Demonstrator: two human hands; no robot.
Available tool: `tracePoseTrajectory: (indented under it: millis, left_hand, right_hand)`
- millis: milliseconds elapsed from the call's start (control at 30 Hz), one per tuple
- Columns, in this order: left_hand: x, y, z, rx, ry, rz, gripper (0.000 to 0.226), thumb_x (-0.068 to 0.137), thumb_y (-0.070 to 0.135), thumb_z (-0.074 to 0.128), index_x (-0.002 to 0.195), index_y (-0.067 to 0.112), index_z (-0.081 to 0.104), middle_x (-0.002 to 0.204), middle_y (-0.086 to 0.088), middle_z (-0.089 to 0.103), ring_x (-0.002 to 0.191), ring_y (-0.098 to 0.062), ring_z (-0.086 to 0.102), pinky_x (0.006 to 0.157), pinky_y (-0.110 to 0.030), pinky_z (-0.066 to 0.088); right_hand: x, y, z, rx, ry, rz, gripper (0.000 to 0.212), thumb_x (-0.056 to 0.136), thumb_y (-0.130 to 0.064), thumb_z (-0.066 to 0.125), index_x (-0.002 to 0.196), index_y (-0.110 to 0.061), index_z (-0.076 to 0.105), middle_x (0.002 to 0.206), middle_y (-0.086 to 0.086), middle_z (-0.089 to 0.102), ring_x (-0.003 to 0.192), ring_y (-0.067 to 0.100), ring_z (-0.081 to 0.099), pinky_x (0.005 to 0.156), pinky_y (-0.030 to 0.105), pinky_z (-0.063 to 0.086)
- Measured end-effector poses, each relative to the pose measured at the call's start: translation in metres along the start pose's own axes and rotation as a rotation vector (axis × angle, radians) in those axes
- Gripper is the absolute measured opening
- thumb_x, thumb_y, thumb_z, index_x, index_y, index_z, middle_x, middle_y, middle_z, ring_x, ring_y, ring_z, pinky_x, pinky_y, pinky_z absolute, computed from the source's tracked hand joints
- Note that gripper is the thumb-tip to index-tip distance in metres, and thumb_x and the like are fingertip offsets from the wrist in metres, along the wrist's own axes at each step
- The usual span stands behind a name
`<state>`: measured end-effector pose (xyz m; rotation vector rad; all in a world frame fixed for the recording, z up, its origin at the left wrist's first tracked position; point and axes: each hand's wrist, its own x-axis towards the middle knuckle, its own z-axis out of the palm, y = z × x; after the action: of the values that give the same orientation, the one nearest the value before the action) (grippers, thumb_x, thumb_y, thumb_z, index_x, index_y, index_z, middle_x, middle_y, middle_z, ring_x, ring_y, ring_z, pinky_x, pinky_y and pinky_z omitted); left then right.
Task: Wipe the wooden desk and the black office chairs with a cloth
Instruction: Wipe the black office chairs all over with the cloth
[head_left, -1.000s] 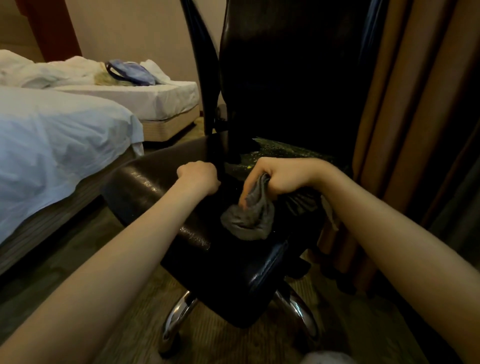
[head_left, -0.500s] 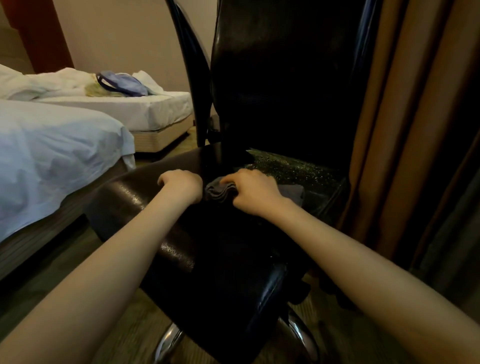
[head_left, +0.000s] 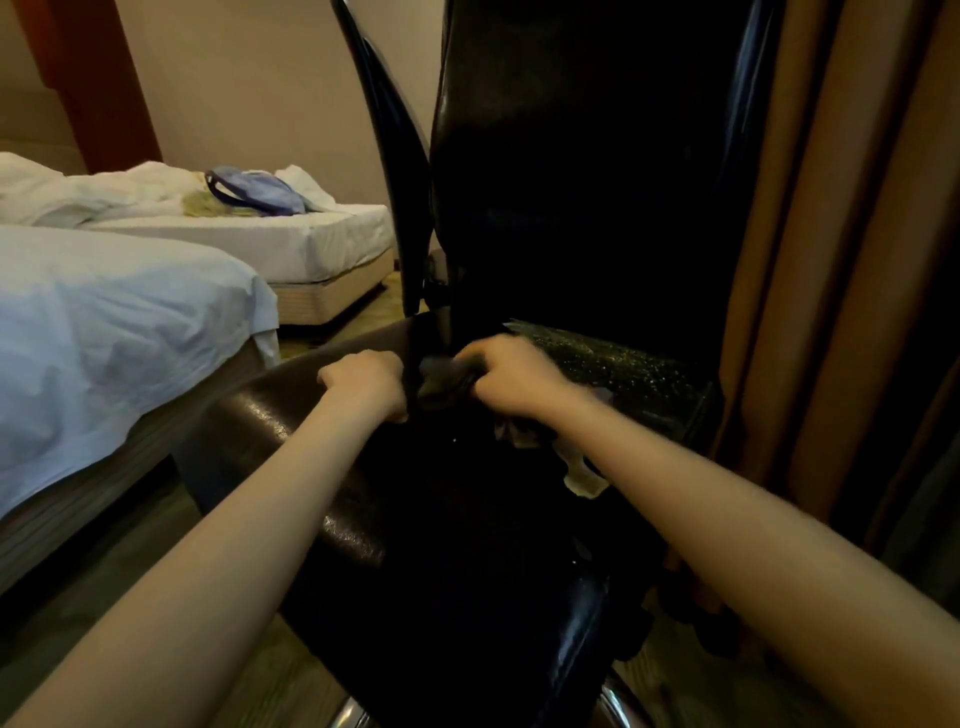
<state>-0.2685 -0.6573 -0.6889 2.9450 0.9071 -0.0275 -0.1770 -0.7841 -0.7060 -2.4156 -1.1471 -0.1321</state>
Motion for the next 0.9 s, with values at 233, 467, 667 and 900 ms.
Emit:
tracePoseTrajectory:
  millis: [233, 467, 667, 900]
  left_hand:
    - [0.012, -0.016, 0.010, -0.074, 0.000, -0.021, 0.049, 0.082, 0.036, 0.069, 0.125, 0.016, 0.057, 0.124, -0.009, 0.056, 0.115, -0.031, 0.053, 0.094, -0.043, 0.046]
    - [0.029, -0.039, 0.008, -0.248, 0.035, 0.072, 0.027, 0.089, 0.011, 0.057, 0.115, 0.015, 0.061, 0.116, -0.011, 0.060, 0.108, -0.030, 0.057, 0.085, -0.037, 0.048]
    - [0.035, -0.057, 0.013, -0.252, -0.096, 0.073, 0.035, 0.089, 0.027, 0.061, 0.117, 0.009, 0.054, 0.116, -0.011, 0.058, 0.109, -0.030, 0.056, 0.090, -0.038, 0.045]
    - [0.039, -0.087, 0.012, -0.505, -0.118, 0.138, 0.039, 0.094, 0.012, 0.048, 0.133, 0.014, 0.050, 0.127, -0.014, 0.055, 0.118, -0.032, 0.052, 0.096, -0.038, 0.043]
  right_hand:
    - [0.029, 0.025, 0.009, -0.336, 0.051, 0.196, 0.042, 0.089, -0.019, 0.054, 0.131, -0.020, 0.052, 0.129, 0.010, 0.051, 0.120, 0.034, 0.046, 0.097, 0.051, 0.042]
    - [0.047, -0.027, 0.005, -0.002, 0.196, 0.235, 0.046, 0.085, -0.018, 0.056, 0.130, -0.026, 0.054, 0.122, 0.007, 0.059, 0.112, 0.029, 0.055, 0.087, 0.039, 0.050]
    - [0.037, -0.081, 0.048, -0.154, -0.041, 0.339, 0.049, 0.086, -0.026, 0.056, 0.134, -0.028, 0.046, 0.133, 0.007, 0.044, 0.126, 0.033, 0.036, 0.101, 0.051, 0.033]
    - [0.023, -0.111, 0.022, 0.057, 0.123, 0.523, 0.052, 0.091, -0.013, 0.051, 0.140, -0.027, 0.042, 0.139, 0.009, 0.041, 0.129, 0.034, 0.033, 0.104, 0.050, 0.034]
